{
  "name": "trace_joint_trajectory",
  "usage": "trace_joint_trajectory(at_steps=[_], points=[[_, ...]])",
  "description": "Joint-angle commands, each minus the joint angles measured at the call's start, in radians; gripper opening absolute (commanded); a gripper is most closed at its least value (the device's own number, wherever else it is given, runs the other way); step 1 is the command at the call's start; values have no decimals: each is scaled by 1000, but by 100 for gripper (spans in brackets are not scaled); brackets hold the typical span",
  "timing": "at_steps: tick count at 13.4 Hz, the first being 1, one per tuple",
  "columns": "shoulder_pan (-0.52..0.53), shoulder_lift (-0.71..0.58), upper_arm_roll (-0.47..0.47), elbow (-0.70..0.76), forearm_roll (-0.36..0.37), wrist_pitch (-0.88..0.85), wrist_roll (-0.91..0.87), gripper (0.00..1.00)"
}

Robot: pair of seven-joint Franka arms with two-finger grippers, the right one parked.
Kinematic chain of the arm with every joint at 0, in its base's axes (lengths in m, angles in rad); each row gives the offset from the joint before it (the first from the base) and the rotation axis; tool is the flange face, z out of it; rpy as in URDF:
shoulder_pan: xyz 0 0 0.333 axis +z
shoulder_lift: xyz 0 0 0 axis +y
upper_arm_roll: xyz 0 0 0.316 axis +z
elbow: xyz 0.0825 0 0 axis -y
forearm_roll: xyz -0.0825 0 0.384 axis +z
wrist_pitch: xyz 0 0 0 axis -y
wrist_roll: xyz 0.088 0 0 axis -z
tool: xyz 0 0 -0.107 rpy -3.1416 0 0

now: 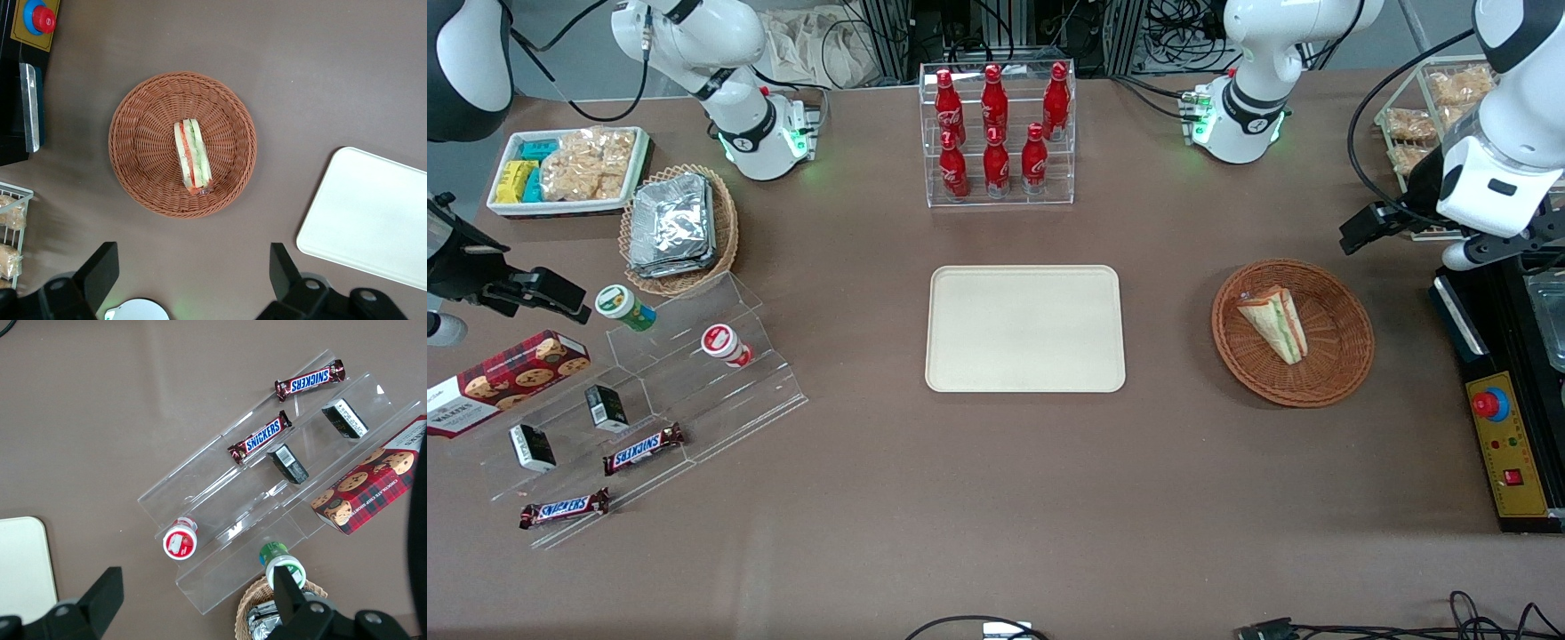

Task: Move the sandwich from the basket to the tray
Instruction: 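Move the left gripper over the wrapped sandwich in the wicker basket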

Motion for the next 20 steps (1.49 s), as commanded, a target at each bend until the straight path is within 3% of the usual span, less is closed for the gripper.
trace_joint_trajectory(at_steps=[1, 8, 13, 20], points=[[-11, -12, 10, 17, -13, -39, 7, 100], [-8, -31, 25, -67, -7, -22, 12, 100], [-10, -119, 52, -406, -3, 278, 13, 100], [-10, 23, 52, -644, 8, 714, 16, 100]])
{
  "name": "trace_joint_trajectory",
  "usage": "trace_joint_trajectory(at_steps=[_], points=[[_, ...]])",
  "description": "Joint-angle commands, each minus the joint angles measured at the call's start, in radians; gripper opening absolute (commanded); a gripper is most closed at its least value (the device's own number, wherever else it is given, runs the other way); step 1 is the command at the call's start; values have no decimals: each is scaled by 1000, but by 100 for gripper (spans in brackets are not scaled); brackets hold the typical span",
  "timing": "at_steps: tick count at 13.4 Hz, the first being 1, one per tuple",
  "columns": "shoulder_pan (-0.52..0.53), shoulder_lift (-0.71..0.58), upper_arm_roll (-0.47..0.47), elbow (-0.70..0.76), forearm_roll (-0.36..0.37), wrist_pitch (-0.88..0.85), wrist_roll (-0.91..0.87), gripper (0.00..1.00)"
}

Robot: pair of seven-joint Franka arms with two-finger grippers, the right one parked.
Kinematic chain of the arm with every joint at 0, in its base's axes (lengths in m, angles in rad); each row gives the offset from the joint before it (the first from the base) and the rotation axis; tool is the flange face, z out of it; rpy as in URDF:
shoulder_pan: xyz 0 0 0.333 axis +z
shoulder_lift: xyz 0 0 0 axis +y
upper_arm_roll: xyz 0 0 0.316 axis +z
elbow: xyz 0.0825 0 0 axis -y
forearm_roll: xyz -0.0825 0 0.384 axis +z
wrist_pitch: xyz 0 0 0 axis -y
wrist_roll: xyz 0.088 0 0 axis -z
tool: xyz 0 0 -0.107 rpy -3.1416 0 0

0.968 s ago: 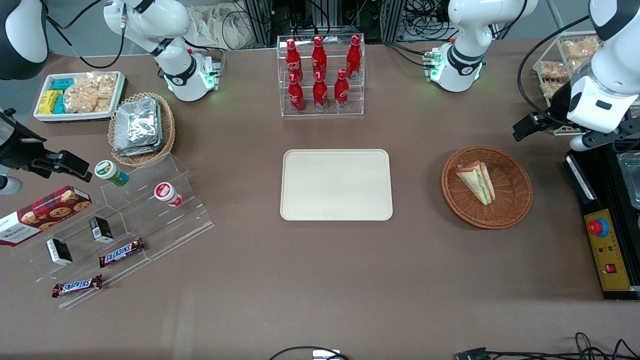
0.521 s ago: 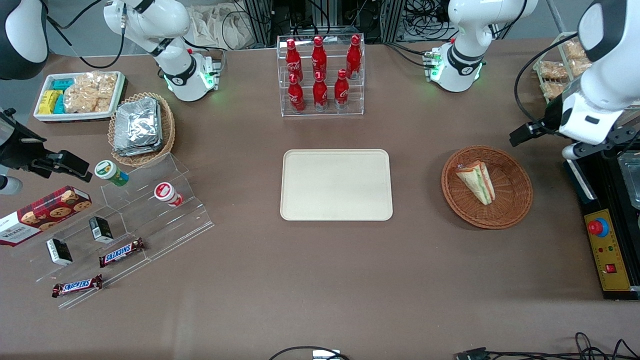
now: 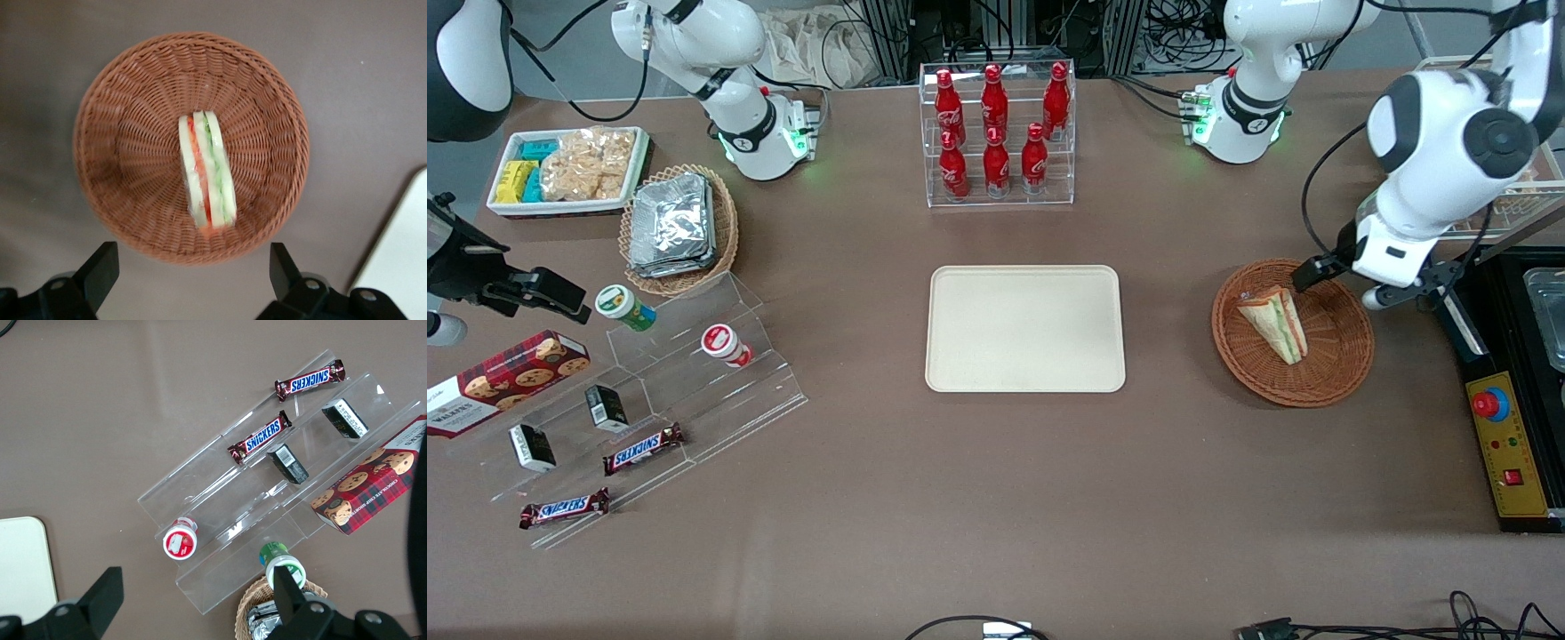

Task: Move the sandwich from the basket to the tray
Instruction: 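Lower the left gripper and close it on the wrapped sandwich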

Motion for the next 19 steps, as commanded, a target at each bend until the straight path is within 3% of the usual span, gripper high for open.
trace_joint_trajectory(at_steps=[1, 4, 10, 11, 12, 13, 14, 15, 19], points=[[-6, 90, 7, -53, 7, 143, 10, 100], [-8, 200, 7, -53, 5, 252, 7, 100], [-9, 283, 6, -80, 4, 333, 2, 99], [-9, 293, 6, -92, 4, 356, 2, 92], [-9, 298, 6, -95, 4, 371, 2, 66], [-9, 300, 6, -99, 4, 370, 2, 34], [-9, 300, 6, -96, 4, 367, 0, 18], [-9, 295, 6, -92, 4, 361, -1, 12], [-9, 197, 7, -70, 2, 231, 2, 13]])
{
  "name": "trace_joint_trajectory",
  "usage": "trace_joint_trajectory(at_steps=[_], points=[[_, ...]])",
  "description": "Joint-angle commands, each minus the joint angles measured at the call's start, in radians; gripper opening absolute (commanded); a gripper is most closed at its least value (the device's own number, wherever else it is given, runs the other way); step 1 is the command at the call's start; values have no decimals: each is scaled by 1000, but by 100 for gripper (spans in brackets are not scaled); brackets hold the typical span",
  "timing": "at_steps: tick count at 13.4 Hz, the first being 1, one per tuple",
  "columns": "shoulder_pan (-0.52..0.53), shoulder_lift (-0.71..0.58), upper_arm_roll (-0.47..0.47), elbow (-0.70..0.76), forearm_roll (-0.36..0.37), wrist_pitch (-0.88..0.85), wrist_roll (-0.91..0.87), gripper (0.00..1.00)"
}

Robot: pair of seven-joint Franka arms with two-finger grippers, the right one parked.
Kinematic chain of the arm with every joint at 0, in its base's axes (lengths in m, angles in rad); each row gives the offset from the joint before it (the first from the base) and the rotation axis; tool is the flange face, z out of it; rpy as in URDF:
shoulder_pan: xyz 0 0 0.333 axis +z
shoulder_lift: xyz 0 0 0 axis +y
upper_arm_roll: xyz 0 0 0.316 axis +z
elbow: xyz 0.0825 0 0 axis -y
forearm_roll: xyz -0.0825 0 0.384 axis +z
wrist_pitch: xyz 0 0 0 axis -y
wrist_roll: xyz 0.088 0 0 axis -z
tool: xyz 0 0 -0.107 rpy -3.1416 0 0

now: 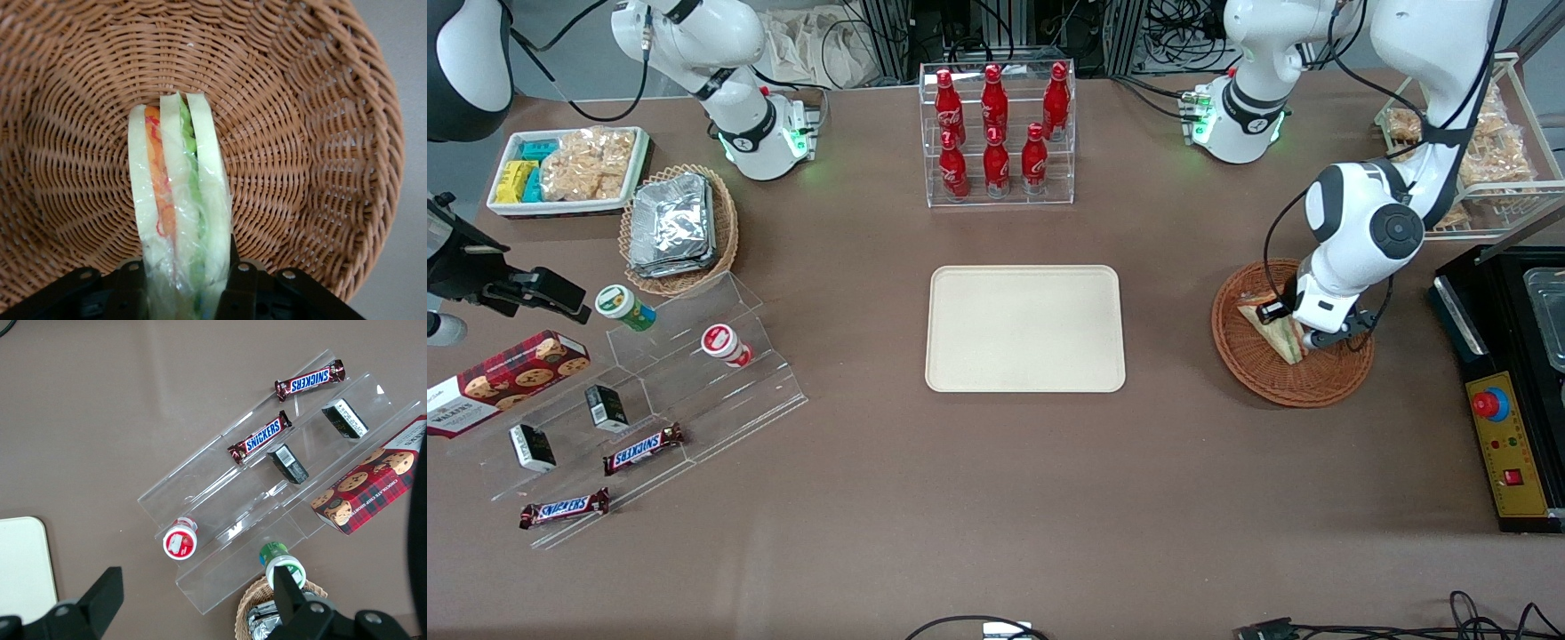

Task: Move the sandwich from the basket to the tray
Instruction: 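Lift the sandwich out of the basket with the left gripper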

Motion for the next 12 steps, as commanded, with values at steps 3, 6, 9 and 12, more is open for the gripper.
trace_joint_trajectory(at_steps=[3, 6, 9, 12], points=[[-9, -236, 7, 83, 2, -331, 10, 13], [-8, -276, 9, 340, -2, -695, 32, 13], [-9, -206, 6, 648, -10, -958, 85, 13], [-24, -137, -3, 812, -15, -1056, 79, 13]])
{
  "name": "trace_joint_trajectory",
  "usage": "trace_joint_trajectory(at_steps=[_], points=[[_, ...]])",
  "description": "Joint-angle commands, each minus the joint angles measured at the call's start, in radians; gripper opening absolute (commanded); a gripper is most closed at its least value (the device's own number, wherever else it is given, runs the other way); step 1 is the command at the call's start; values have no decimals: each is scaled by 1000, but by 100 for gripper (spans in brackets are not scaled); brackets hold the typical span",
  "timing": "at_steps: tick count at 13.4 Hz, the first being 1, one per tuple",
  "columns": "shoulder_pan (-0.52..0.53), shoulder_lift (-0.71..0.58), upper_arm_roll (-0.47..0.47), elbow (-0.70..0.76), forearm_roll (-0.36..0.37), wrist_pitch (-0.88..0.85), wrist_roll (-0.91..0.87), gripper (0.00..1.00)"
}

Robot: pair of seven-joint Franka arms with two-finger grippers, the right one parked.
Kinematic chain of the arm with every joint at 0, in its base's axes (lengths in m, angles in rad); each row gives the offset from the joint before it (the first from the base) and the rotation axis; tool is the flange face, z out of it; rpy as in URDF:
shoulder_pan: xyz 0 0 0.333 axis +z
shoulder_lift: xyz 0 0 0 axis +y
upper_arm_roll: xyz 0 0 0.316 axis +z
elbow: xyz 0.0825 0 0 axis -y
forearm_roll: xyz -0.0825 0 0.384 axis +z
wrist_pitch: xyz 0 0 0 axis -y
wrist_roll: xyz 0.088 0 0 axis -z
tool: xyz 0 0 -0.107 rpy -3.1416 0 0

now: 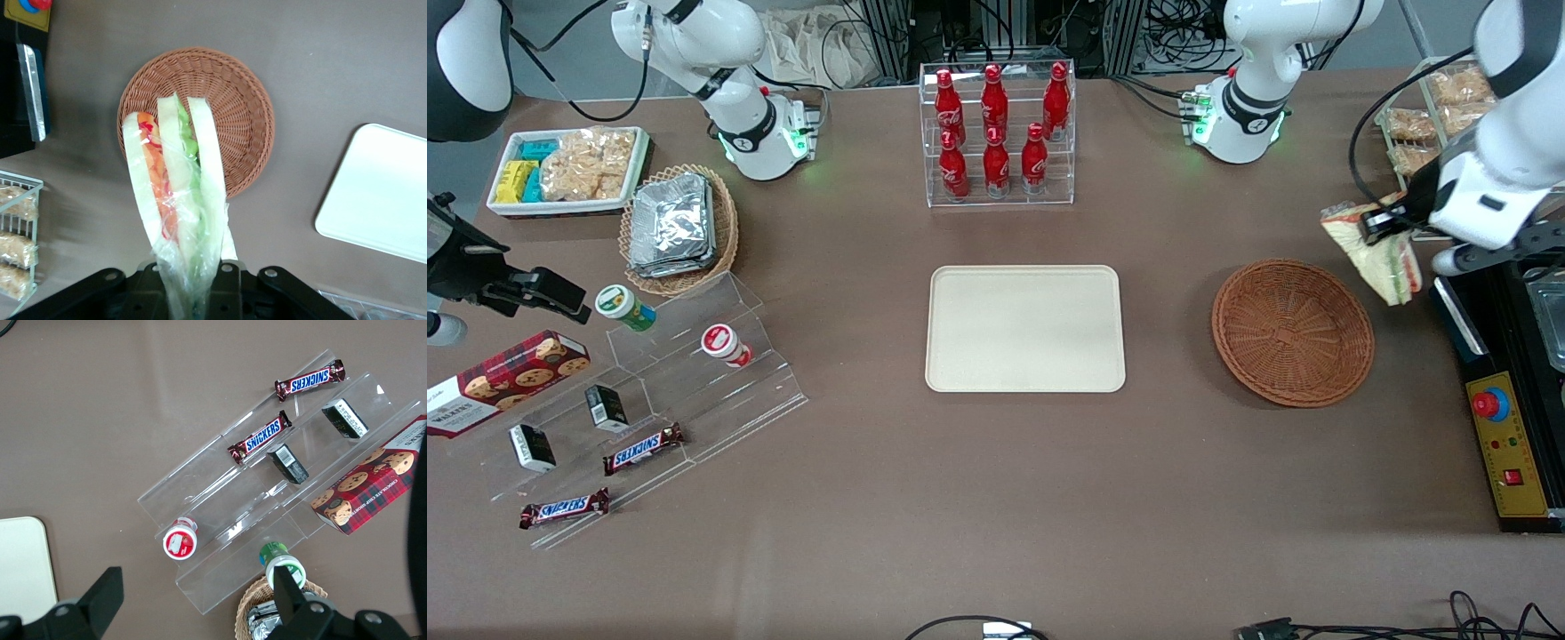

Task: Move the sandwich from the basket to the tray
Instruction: 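Lift the sandwich out of the basket with the left gripper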

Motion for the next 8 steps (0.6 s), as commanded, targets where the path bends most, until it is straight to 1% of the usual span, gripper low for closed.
trace_joint_trajectory(at_steps=[1, 3, 4, 6, 8], points=[[-55, 116, -2, 152, -12, -58, -1, 13], [-126, 197, -10, 259, -12, -62, -74, 13], [-149, 238, -43, 311, -12, -74, -134, 13], [-157, 304, -172, 367, -3, -74, -240, 12], [-158, 373, -298, 422, 2, -74, -295, 12]])
